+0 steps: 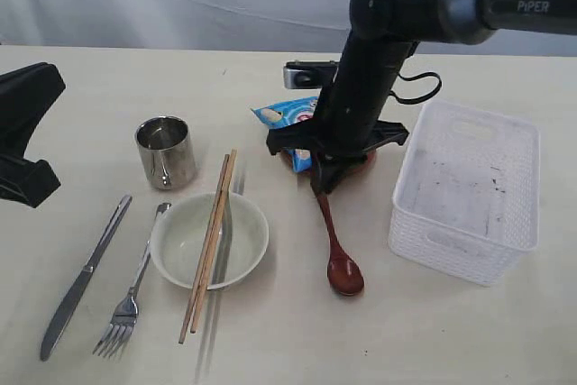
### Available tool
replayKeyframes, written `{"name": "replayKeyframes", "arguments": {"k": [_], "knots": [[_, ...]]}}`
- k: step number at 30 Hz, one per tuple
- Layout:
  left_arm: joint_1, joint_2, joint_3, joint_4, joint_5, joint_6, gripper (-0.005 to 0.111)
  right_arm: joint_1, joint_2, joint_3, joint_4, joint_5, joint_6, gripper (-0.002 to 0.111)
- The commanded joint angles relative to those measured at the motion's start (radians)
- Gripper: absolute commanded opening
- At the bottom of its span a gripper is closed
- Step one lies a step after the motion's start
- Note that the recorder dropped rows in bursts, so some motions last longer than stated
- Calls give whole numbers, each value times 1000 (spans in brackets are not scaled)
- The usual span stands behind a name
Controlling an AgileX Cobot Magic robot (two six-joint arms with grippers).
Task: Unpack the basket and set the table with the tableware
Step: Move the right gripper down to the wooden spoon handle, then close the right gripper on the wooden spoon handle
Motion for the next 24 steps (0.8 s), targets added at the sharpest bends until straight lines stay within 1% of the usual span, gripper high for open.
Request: {"name": "replayKeyframes", "arguments": {"k": [1,4,5,6,9,15,24], "knots": [[-2,-5,6,3,-2,4,0,23,0,-3,-6,-16,-12,26],[-2,-5,6,3,-2,4,0,23,0,-3,-65,-30,58,48],[-2,-5,6,3,-2,4,0,23,0,4,-91,-49,86,52],[-2,-5,6,3,-2,4,0,23,0,11,-108,-64,103,53],[-2,-5,6,3,-2,4,0,23,0,60,-120,-112,110,50],[-2,-5,6,3,-2,4,0,27,0,139,-119,-222,110,37],[-2,-5,6,3,-2,4,0,68,28,145,-134,-248,110,37]]}}
